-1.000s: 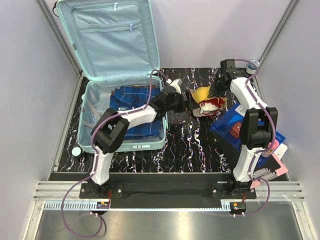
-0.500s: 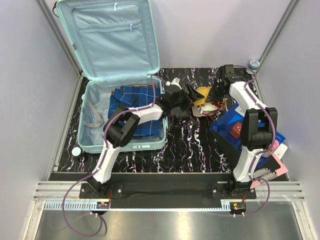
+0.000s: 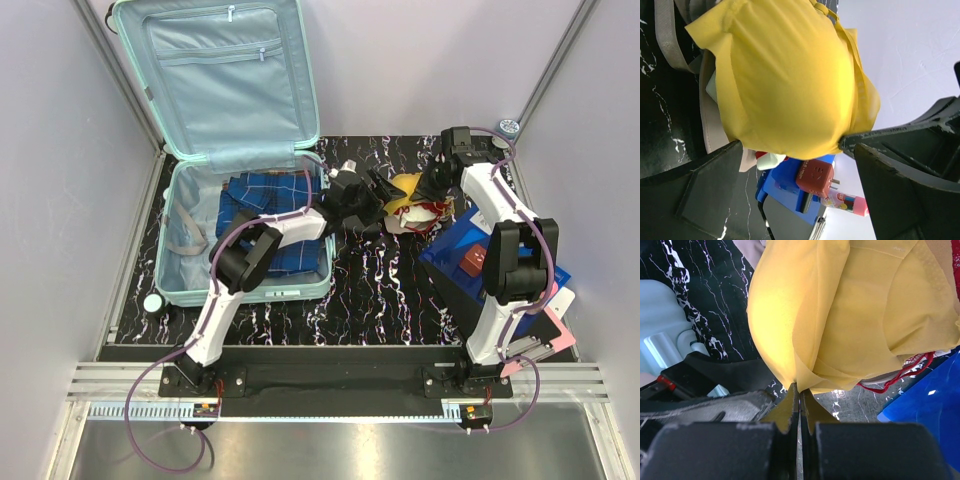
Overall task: Pack the luggage
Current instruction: Pick up the clothes at the center of the board.
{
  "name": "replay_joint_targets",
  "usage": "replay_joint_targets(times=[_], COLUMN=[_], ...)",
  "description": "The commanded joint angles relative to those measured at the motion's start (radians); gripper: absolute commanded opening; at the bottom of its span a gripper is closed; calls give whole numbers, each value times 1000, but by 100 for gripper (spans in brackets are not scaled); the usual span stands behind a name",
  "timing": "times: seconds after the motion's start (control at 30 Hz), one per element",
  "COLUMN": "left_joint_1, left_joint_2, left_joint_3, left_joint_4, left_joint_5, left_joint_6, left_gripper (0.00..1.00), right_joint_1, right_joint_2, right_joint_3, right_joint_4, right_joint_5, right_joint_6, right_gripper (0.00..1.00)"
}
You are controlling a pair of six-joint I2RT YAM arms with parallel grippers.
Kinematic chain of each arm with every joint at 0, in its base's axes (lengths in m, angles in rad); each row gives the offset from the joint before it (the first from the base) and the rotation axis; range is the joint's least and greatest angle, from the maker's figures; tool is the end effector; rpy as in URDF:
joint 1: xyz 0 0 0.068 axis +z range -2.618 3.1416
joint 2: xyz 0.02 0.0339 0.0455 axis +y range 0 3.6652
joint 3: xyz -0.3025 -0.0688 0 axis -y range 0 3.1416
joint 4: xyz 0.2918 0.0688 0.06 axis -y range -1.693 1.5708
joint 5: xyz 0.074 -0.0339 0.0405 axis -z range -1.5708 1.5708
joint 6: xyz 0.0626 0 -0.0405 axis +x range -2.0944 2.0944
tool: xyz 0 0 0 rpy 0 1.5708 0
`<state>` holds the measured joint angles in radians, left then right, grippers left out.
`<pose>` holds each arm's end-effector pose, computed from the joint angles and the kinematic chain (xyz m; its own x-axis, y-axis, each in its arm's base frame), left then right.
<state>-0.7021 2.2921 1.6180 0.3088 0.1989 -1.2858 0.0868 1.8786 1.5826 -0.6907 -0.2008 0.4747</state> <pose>0.4590 -0.4044 0.1570 -0.8195 -0.5390 -0.1949 -0.0441 0.3983 -0.9162 0.4800 0.0543 0.2612 -0.8281 0.3775 -0.4144 0.2068 0.8929 0.4000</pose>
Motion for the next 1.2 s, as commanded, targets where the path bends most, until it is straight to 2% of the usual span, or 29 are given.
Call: replay_joint_targets(times=[0.0, 0.3, 0.57, 0.8, 1.13, 1.17], left_joint_1=[4, 0, 0, 1, 1, 0], left_joint_2=[30, 60, 72, 59, 92, 95], left_joint_3=[55, 108, 103, 74, 85, 86], left_joint_4=[53, 76, 190, 257, 263, 266], left_joint_5=[10, 11, 54, 57, 89, 89], left_joint_6=[-55, -53, -43, -40, -83, -84], left_gripper=[99, 99, 95, 76, 39, 32], right_joint_1=[-2, -2, -2, 1, -4, -4], right_joint_2=[-55, -62, -58, -61, -61, -62], right_joint_3=[-10, -36, -49, -64, -76, -76], right_joint_4=[36, 37, 34, 26, 23, 23], right_joint_5=[-20, -37, -72, -78, -81, -83], right_joint_6=[8, 4, -7, -21, -27, -27], right_gripper=[0, 0, 0, 0, 0, 0])
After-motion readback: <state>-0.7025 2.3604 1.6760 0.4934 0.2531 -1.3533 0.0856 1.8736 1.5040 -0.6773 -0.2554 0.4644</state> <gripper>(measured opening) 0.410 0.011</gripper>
